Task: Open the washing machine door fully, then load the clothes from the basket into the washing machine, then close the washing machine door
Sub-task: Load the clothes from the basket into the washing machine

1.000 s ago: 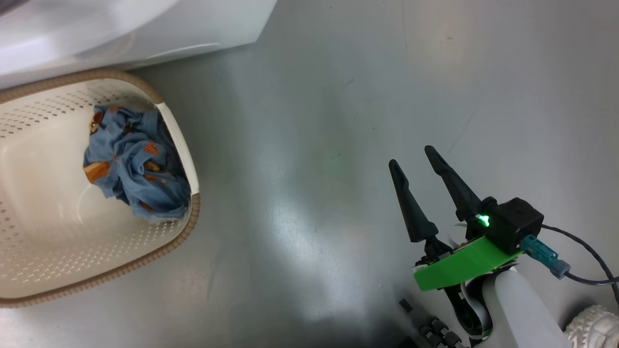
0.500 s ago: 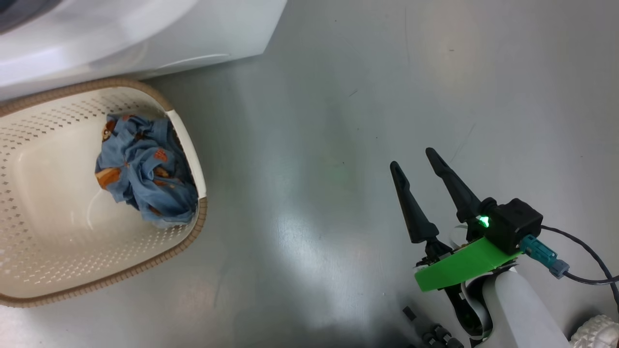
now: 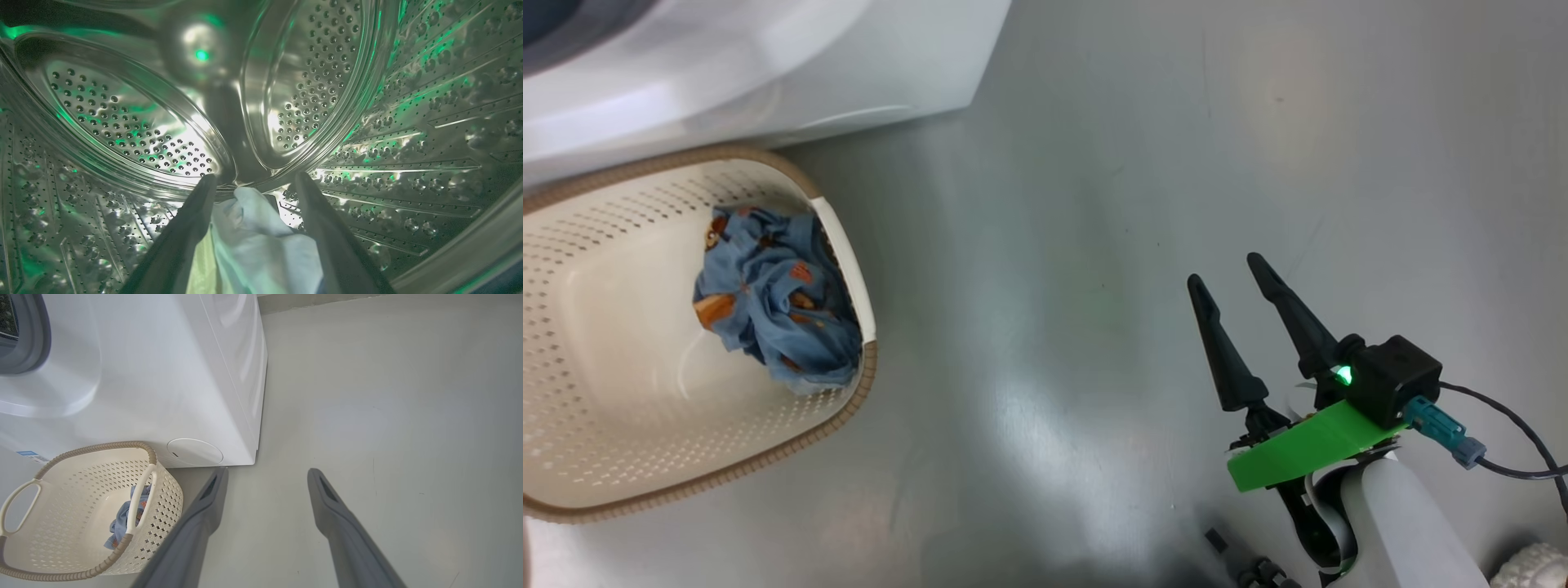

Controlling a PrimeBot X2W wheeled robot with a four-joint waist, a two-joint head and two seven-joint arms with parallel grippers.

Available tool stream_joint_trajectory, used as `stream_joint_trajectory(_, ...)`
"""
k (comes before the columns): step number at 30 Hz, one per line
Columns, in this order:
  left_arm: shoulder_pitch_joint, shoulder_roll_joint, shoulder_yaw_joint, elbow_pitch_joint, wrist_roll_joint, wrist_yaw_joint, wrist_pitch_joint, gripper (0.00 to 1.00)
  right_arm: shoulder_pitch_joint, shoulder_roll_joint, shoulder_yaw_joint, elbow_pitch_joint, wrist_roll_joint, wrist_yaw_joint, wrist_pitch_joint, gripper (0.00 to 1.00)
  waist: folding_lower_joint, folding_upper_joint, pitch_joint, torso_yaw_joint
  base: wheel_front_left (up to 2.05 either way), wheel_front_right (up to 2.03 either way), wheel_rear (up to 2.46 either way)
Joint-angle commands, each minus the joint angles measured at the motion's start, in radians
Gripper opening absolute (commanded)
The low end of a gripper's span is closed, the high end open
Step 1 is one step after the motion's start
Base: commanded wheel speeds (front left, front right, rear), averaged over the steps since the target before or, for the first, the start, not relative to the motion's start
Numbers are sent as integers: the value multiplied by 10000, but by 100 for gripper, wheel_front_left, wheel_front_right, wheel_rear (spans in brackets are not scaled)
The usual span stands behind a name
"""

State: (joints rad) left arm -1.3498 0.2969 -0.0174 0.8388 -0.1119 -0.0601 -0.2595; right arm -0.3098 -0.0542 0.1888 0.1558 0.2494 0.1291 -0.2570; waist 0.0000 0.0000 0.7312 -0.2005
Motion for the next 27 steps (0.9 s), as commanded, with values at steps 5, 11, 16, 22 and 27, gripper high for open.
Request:
stream_joint_trajectory(5, 814, 211, 163, -324, -187, 26, -21, 100, 76, 39, 17, -73, 37, 16, -48, 100, 0, 0, -492, 202, 0, 0, 0)
stream_joint_trajectory(11, 1638, -118, 234, -186, -383, -61, -22, 100, 92, 39, -168, 28, -164, 16, -48, 100, 0, 0, -1112, 560, 0, 0, 0)
stream_joint_trajectory(16, 2486, -425, 374, -444, -536, -113, -22, 100, 84, 39, -308, 188, -313, 16, -48, 100, 0, 0, -1756, 913, 0, 0, 0)
stream_joint_trajectory(22, 3663, -669, 589, -1126, -610, -154, -22, 100, 307, 39, -440, 358, -388, 16, -48, 100, 0, 0, -2533, 1161, 0, 0, 0)
stream_joint_trajectory(27, 4734, -889, 804, -1843, -648, -176, -22, 100, 536, 39, -542, 444, -434, 16, -48, 100, 0, 0, -3125, 1304, 0, 0, 0)
